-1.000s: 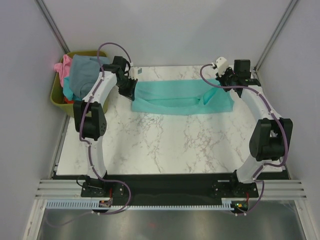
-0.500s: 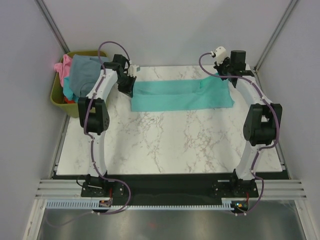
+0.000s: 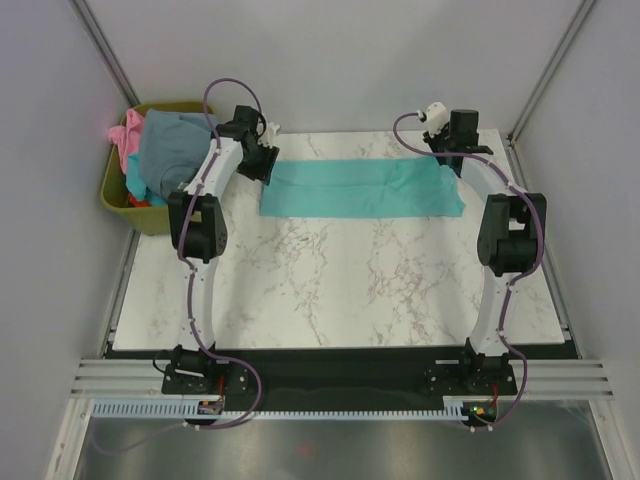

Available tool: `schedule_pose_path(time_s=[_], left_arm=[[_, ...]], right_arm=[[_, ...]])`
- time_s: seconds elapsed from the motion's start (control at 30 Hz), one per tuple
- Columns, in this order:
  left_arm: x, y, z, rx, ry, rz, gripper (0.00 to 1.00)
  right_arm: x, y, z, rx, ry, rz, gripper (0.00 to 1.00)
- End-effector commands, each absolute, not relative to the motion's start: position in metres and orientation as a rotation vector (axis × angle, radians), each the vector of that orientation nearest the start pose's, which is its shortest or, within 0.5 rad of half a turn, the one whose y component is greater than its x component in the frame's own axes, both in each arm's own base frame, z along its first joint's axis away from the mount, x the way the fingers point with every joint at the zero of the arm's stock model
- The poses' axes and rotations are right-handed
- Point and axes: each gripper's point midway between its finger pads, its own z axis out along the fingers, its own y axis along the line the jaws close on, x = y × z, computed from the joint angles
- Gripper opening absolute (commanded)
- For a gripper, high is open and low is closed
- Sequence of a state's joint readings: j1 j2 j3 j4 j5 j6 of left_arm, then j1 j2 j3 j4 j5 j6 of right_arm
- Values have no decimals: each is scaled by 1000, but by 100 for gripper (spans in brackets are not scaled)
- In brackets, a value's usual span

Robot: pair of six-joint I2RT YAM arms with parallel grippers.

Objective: Fold and stack the t-shirts
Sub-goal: Fold the tshirt

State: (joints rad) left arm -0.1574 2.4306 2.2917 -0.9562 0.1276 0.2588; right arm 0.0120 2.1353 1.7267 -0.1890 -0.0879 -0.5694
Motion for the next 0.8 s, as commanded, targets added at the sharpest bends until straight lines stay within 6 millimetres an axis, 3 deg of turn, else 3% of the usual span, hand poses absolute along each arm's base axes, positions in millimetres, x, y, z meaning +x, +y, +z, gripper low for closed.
schedule_pose_path(time_s=[0.0,0.03,0.07,0.1,0.17,0.2,0.3,0.33,0.47,0.53,0.6,0.67,0.77], left_arm=[[567,-98,113,541,2460,-6,58],[566,-99,122,537,2445,-5,61],[563,-102,127,519,2443,-15,71],[561,-103,148,506,2408,-20,73],[551,-107,154,507,2410,-59,77],[545,-108,168,507,2389,-74,77],[526,-116,154,548,2434,-162,77],[523,-119,154,566,2427,-187,76],[514,-132,121,635,2467,-293,71],[516,-135,114,646,2475,-318,71],[519,-147,115,647,2459,-401,70],[523,-158,117,655,2434,-483,70],[531,-165,120,666,2407,-515,70]], right_arm=[[617,-10,179,-516,1947,-330,36],[617,-13,187,-486,1938,-339,45],[614,-16,194,-444,1936,-352,53],[612,-16,212,-395,1912,-343,70],[603,-15,222,-358,1906,-329,77],[595,-13,236,-322,1898,-303,78],[570,2,221,-283,1996,-164,78],[560,8,207,-231,2048,-107,78],[530,29,158,-170,2194,131,77],[522,39,137,-121,2245,233,76],[519,31,126,15,2267,341,75],[515,43,115,45,2290,470,74],[521,52,114,77,2279,602,74]])
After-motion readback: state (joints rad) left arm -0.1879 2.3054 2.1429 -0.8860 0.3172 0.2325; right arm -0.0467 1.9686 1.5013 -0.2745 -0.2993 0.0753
